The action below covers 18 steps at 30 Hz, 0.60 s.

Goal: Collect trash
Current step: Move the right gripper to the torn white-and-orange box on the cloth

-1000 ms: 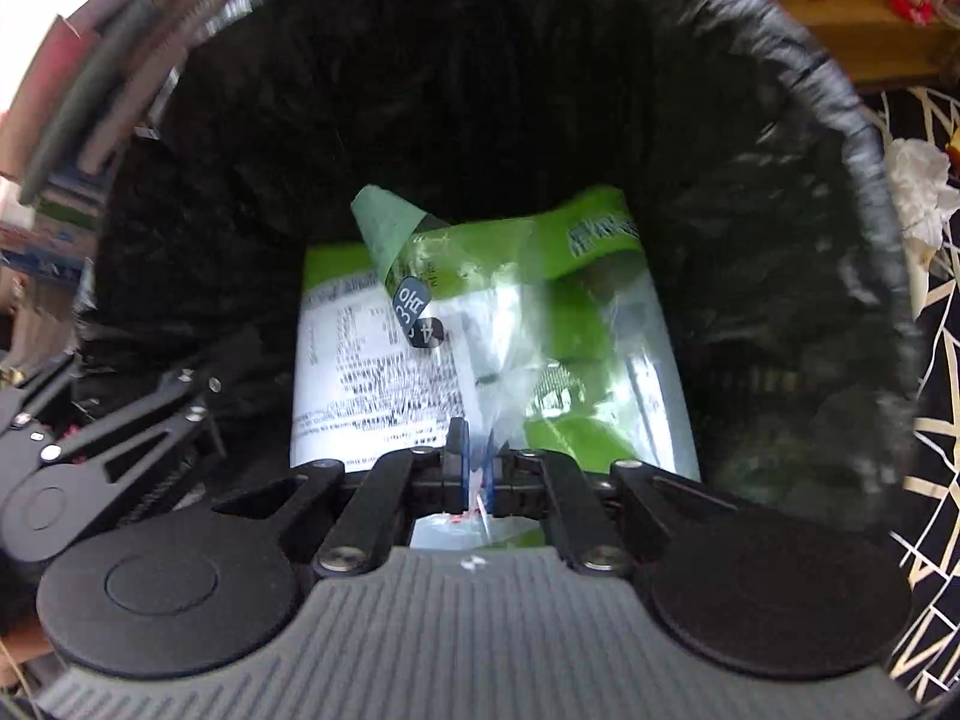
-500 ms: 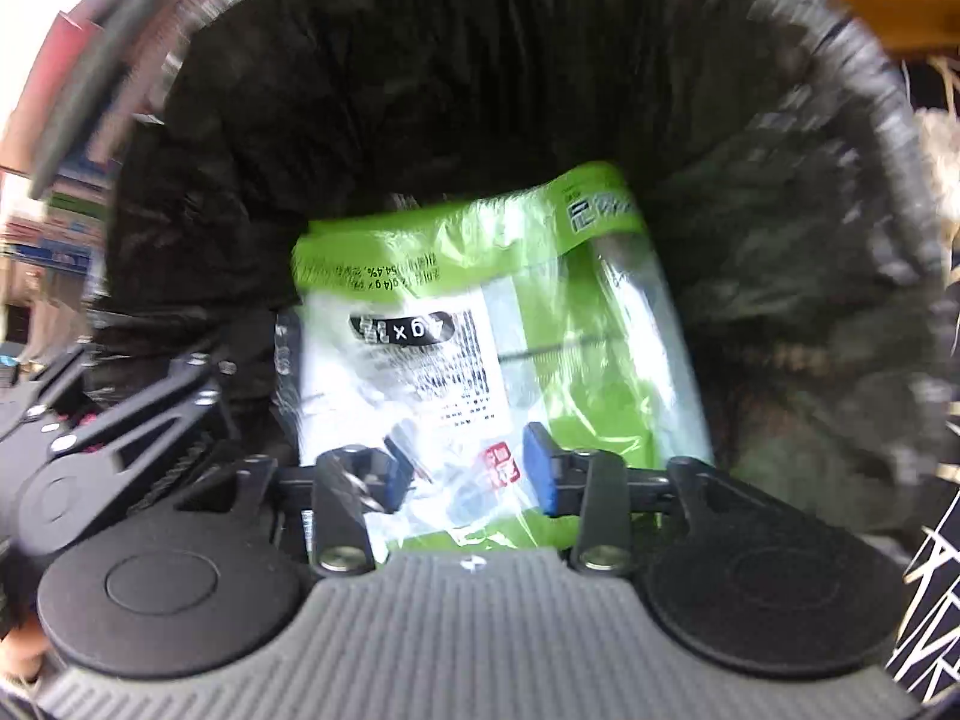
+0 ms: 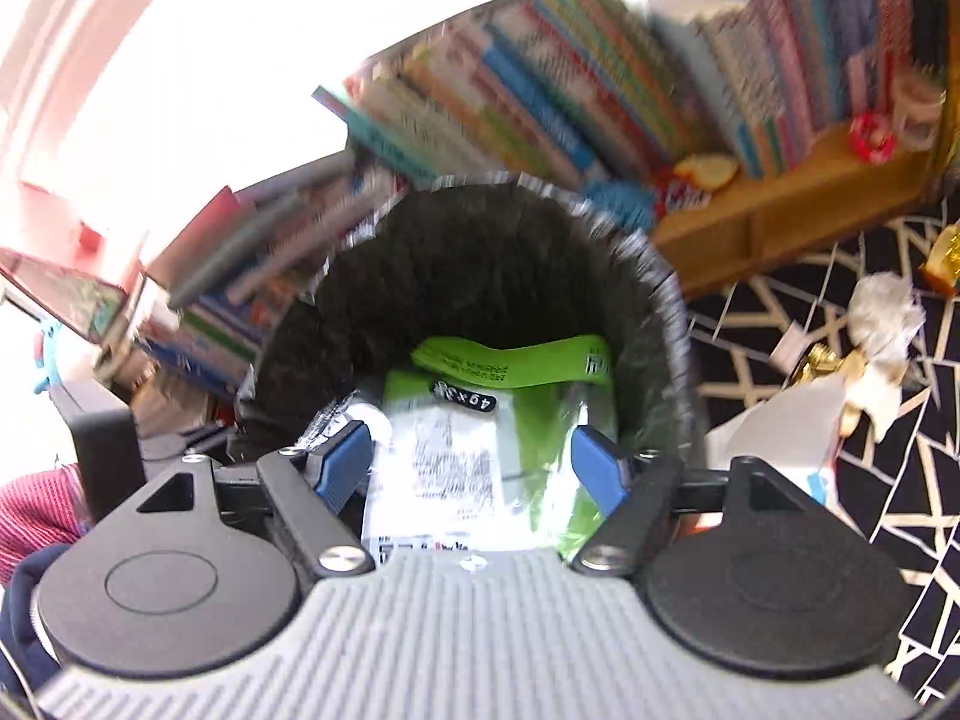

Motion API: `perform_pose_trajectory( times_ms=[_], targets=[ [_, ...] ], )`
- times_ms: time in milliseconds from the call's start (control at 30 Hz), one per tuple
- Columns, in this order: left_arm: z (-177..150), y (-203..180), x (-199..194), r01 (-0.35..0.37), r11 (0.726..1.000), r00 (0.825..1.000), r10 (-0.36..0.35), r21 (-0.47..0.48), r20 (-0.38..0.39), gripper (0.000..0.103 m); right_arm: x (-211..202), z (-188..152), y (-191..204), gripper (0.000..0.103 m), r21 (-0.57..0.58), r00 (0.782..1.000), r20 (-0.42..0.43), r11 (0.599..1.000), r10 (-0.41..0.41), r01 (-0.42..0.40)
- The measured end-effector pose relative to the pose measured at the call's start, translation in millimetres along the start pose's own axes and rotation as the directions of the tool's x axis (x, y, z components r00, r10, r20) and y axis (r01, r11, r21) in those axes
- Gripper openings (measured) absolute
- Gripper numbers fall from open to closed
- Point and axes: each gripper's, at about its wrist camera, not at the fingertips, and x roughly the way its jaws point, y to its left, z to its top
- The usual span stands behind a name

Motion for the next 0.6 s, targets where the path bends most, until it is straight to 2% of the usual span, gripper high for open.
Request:
perform_pose_trajectory(
  times_ms=[133, 300, 400, 500, 600],
  targets=[
    [0, 0, 0, -0.002, 1.000, 1.000, 0.002, 0.001, 0.000, 0.040, -12, 4, -18, 0.086, 0.062, 0.996, 0.092, 0.998, -0.017, 0.011],
    [0, 0, 0, -0.002, 1.000, 1.000, 0.002, 0.001, 0.000, 0.040, -25, 0, -47, 0.087, 0.123, 0.968, 0.176, 0.980, -0.179, 0.159],
    [0, 0, 1, -0.003, 1.000, 1.000, 0.003, 0.003, 0.000, 0.041, -25, -5, -64, 0.088, 0.151, 0.931, 0.187, 0.946, -0.312, 0.286],
    [0, 0, 1, -0.004, 1.000, 1.000, 0.004, 0.004, 0.000, 0.041, -14, -14, -78, 0.088, 0.135, 0.872, 0.167, 0.887, -0.460, 0.442],
    [0, 0, 1, -0.005, 1.000, 1.000, 0.005, 0.004, 0.000, 0.041, 4, -24, -93, 0.088, 0.106, 0.829, 0.141, 0.840, -0.542, 0.532]
  ],
)
